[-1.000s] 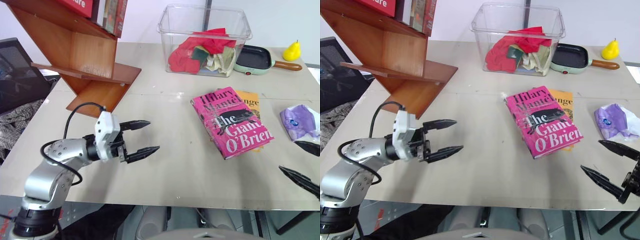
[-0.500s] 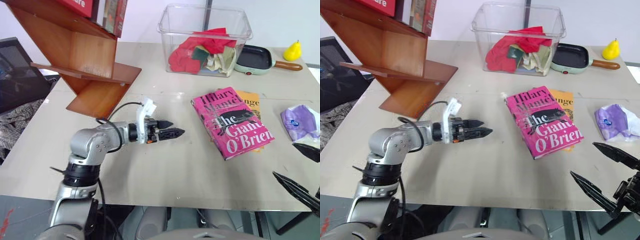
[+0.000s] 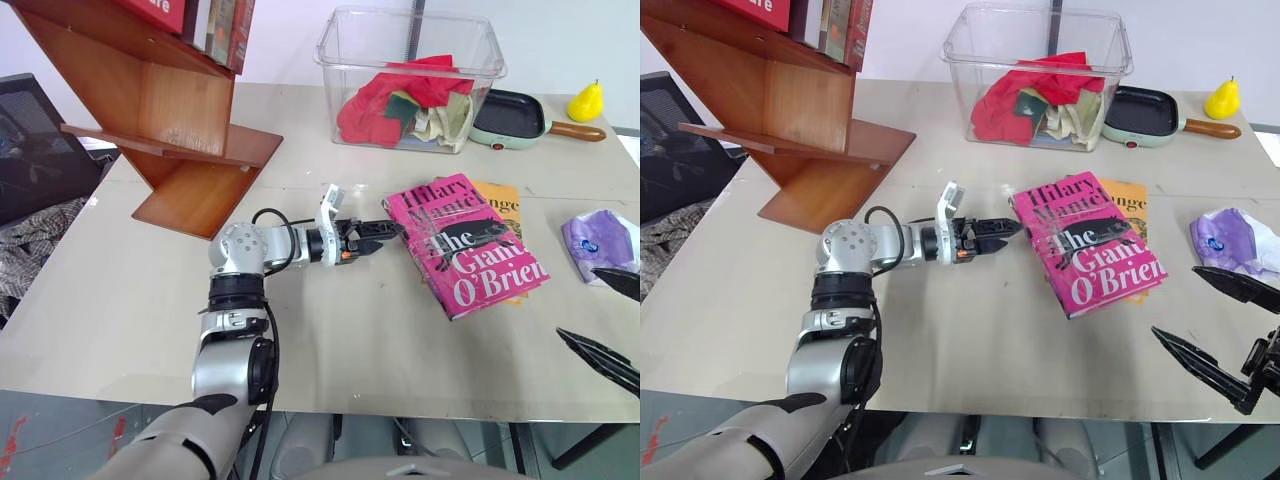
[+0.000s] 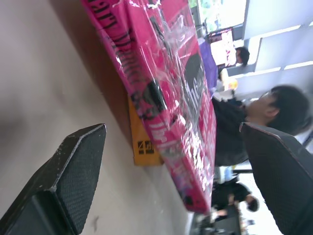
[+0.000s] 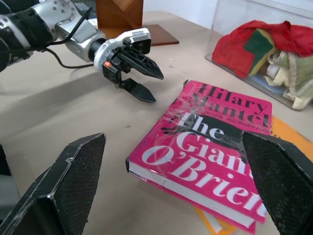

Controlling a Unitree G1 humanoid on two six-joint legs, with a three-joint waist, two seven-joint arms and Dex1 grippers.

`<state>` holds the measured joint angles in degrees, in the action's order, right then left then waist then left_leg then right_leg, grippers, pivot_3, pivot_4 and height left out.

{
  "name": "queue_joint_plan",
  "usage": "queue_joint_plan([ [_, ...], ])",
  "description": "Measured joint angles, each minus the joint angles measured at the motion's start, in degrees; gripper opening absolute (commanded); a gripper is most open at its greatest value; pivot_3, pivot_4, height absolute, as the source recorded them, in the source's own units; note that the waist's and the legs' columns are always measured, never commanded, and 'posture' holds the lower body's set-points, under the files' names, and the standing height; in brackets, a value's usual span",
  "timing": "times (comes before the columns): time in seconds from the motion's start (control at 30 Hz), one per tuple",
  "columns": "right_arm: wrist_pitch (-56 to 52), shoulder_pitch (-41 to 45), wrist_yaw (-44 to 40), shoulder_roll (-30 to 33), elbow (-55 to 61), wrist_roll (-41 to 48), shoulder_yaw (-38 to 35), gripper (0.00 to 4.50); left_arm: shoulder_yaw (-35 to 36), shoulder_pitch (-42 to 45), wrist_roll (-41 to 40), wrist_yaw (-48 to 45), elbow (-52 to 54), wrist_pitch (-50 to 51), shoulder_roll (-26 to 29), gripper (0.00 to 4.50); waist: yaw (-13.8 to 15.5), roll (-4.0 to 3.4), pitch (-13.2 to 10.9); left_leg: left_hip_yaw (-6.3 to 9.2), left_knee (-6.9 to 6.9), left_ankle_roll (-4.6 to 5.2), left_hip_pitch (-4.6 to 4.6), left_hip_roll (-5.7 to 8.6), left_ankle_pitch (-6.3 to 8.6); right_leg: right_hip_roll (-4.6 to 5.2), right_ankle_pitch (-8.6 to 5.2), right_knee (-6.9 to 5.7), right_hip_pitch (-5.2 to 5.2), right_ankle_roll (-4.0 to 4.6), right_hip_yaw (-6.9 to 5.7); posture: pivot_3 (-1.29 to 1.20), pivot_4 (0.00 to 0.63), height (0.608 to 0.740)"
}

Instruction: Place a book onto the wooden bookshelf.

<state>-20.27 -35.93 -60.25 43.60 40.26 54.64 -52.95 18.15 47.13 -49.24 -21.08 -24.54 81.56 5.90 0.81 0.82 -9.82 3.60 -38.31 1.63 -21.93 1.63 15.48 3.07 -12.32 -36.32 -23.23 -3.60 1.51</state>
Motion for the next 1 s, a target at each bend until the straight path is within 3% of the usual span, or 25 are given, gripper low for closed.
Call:
queue_joint_plan([
  [0.17,-0.77,0.7,-0.83,0.72,-0.9,0.22,0.0,4.49,1.75,0.87,0.64,1.46,-4.48,-1.37,-3.21,4.5,0.03,0.02,-0.02,0.04,0.01,0.0,-0.03,0.0,0.0,0.02,0.0,0.0,-0.01,-0.01,-0.02,0.0,0.15,0.74],
  [0.5,-1.91,-1.11,-1.01,0.3,-0.2,0.25,-0.58,4.49,5.54,5.62,3.11,4.5,-17.5,-13.5,-11.35,4.5,0.13,0.05,-0.03,0.02,0.01,0.0,-0.08,0.08,0.0,0.07,-0.03,0.08,-0.01,-0.07,-0.01,0.0,0.15,0.74],
  [0.6,-1.93,-1.86,-1.03,0.17,0.26,0.3,-2.1,4.5,5.74,6.45,3.51,4.3,-19.54,-15.01,-11.72,3.85,0.08,0.05,-0.02,0.01,0.01,0.0,-0.06,0.08,0.0,0.07,-0.03,0.07,-0.01,-0.07,-0.01,0.0,0.15,0.74],
  [0.77,-1.94,-2.68,-0.86,-0.86,1.34,0.27,-2.14,4.5,5.86,6.69,4.14,2.98,-21.29,-16.08,-11.87,1.82,0.04,0.04,-0.02,-0.01,0.01,0.0,-0.05,0.08,0.0,0.06,-0.03,0.06,-0.01,-0.08,0.0,0.0,0.15,0.74],
  [0.8,-1.94,-2.68,-0.68,-0.87,1.53,0.19,-2.13,4.5,5.86,6.73,4.19,2.43,-21.58,-16.14,-11.87,1.14,0.04,0.05,-0.01,0.0,0.01,0.0,-0.05,0.08,0.0,0.06,-0.03,0.06,-0.01,-0.08,0.0,0.0,0.15,0.74],
  [0.87,-1.93,-2.64,-0.53,-0.92,1.57,-0.14,-2.0,4.5,5.87,6.97,4.2,1.51,-21.84,-16.14,-11.95,0.38,0.05,0.05,-0.01,0.0,0.01,0.0,-0.05,0.08,0.0,0.06,-0.03,0.06,-0.01,-0.08,0.0,0.0,0.15,0.74],
  [1.0,-1.93,-2.29,-0.4,-0.92,1.58,-0.81,-1.28,4.5,6.0,6.97,4.24,0.54,-21.65,-15.8,-10.94,0.27,0.04,0.05,-0.01,0.01,0.01,0.0,-0.05,0.08,0.0,0.06,-0.03,0.06,-0.01,-0.09,-0.01,0.0,0.15,0.74],
])
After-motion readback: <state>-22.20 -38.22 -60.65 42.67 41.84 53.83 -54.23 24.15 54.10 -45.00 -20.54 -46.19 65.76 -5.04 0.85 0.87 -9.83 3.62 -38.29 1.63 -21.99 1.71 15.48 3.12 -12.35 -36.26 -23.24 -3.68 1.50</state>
